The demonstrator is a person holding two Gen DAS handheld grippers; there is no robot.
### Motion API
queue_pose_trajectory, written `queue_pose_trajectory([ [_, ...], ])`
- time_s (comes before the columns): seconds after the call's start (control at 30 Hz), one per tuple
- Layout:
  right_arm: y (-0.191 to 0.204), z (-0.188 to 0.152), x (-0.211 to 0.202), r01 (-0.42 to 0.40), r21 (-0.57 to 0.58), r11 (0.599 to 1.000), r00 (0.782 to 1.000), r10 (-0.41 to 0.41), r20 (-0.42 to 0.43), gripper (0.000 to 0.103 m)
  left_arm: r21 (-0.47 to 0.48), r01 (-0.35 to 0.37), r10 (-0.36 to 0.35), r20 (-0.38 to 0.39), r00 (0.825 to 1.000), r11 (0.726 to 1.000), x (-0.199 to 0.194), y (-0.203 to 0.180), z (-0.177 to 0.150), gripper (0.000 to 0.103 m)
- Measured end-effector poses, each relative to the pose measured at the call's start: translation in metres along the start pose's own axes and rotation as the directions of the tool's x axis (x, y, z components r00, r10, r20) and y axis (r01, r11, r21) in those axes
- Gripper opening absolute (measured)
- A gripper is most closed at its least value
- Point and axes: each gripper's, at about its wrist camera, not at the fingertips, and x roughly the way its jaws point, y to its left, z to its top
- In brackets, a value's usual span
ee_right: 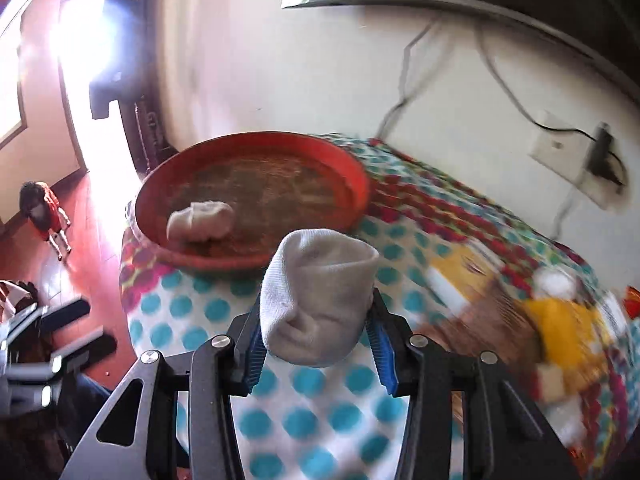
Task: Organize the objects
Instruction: 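Carry the white sock to the red tray and release it with the right gripper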
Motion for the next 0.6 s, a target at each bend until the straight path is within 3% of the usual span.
queue_pose_trajectory([
  [0.3, 0.034, 0.058, 0.053, -0.014, -0.054, 0.998, 1.000, 0.014, -0.010, 0.042, -0.019, -0.034, 0.034, 0.007, 0.999, 0.999, -0.002, 0.008, 0.003, 0.070],
  [0.6, 0.037, 0.091, 0.128, -0.017, 0.006, 1.000, 0.994, 0.017, -0.108, 0.043, -0.025, -0.058, 0.058, -0.011, 0.998, 0.998, 0.004, 0.013, 0.002, 0.070],
])
